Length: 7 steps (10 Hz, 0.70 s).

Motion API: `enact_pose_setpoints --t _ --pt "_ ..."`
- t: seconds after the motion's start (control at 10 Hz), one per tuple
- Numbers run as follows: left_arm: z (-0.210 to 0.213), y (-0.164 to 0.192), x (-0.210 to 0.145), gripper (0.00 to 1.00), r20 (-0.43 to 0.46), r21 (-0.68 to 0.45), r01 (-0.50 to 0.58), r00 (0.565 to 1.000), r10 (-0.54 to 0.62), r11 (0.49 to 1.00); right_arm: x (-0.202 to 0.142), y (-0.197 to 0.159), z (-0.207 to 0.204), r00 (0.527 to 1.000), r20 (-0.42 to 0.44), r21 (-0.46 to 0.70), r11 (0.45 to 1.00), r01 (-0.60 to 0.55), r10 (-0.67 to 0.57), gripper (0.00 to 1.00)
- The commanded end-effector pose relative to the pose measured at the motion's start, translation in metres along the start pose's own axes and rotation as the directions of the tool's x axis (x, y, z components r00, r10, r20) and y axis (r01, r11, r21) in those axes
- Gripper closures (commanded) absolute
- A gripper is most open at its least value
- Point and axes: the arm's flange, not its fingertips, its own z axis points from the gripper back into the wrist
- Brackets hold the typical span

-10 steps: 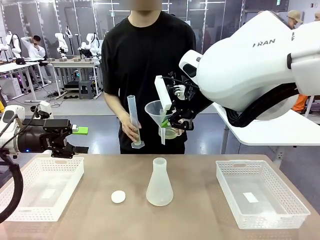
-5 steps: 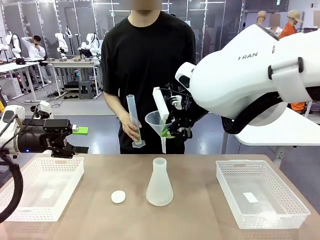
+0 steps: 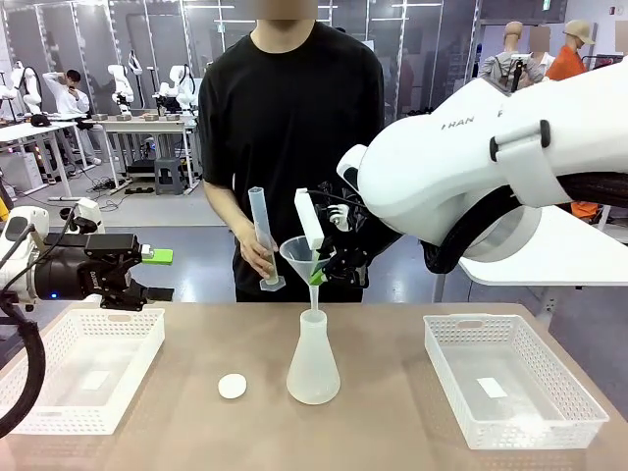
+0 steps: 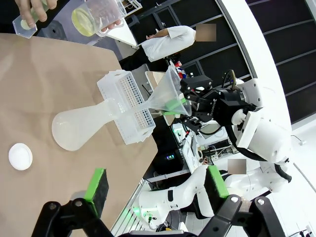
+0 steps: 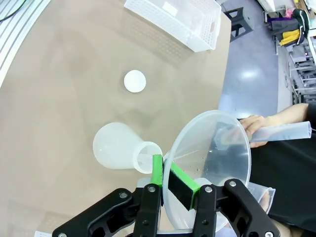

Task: Prepare the solutions needed for the experiment.
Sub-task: Pick up the Plastic Funnel and insert it into the Big flask.

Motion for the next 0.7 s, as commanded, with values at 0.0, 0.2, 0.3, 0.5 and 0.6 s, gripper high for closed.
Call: enact_pose_setpoints --t 0.0,0.2,0.3,0.5,0.6 --pt "-0.003 -0.002 0.0 0.0 0.021 -0.024 -0.016 1.0 0.016 1.0 -0.008 -0.004 -0.012 0.999 0.032 -0.009 1.0 -0.021 0.022 0.95" --pt "-0.003 -0.002 0.0 0.0 0.021 -0.024 -0.016 1.0 0.016 1.0 -0.014 -0.004 -0.021 0.999 0.044 -0.023 0.999 -0.031 0.032 0.95" --pt "-0.003 -0.002 0.0 0.0 0.021 -0.024 -0.016 1.0 0.016 1.0 -0.015 -0.004 -0.025 0.999 0.037 -0.02 0.999 -0.035 0.036 0.95" --pt "-0.003 -0.002 0.0 0.0 0.021 -0.024 -0.016 1.0 0.016 1.0 -0.02 -0.003 -0.034 0.999 0.053 0.001 1.0 -0.009 0.009 0.95" --pt "-0.003 -0.002 0.0 0.0 0.021 -0.024 -0.016 1.0 0.016 1.0 -0.022 -0.002 -0.04 0.999 0.05 0.01 1.0 -0.011 0.011 0.95"
